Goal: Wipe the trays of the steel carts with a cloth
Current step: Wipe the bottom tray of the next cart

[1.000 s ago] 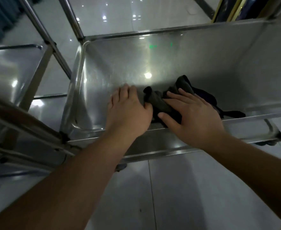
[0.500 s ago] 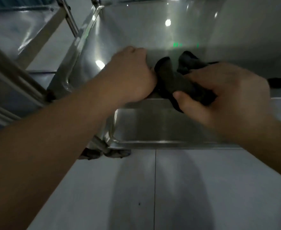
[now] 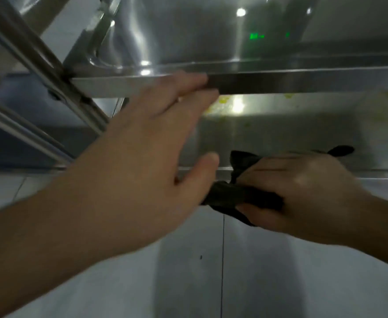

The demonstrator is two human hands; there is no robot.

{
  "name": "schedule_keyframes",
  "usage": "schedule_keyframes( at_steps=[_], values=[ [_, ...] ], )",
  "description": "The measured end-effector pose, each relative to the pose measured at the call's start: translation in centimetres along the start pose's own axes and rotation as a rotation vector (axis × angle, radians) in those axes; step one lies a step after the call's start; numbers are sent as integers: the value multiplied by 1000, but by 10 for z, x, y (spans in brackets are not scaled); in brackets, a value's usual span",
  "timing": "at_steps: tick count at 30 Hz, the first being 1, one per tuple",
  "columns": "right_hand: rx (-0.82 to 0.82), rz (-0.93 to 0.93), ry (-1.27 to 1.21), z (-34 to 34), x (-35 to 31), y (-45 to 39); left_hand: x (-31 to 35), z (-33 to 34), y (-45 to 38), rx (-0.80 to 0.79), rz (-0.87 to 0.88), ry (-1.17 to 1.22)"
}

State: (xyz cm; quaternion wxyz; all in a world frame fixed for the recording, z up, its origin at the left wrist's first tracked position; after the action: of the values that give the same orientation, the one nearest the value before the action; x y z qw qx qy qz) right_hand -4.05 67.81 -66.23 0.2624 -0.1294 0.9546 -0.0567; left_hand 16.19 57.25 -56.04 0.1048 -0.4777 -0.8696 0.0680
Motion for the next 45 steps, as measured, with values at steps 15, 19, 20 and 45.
schedule_keyframes(
  at_steps=[15,19,20,45],
  values=[
    [124,334,-11,100,35,-116,-163,194,86,-713,-817,293],
    [187,454,-86,124,39,-152,-189,197,75,-388,-1010,619],
    [207,470,-98,131,39,-163,-191,197,69,-315,-1002,699],
    [186,1198,62,80,200,11,-174,189,13,431,-710,1113]
  ],
)
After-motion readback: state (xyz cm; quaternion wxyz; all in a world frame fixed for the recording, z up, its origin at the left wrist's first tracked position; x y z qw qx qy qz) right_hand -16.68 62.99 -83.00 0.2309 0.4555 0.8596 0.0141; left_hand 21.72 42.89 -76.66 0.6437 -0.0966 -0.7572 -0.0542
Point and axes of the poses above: each hand's wrist, its own y-axis away from the middle knuckle, its own z-axis out of the palm, x = y × z, the point moved 5 cm from there along -y, towards the middle knuckle, and after that the axes turned 11 degrees about -y, right-handed, at the moved point
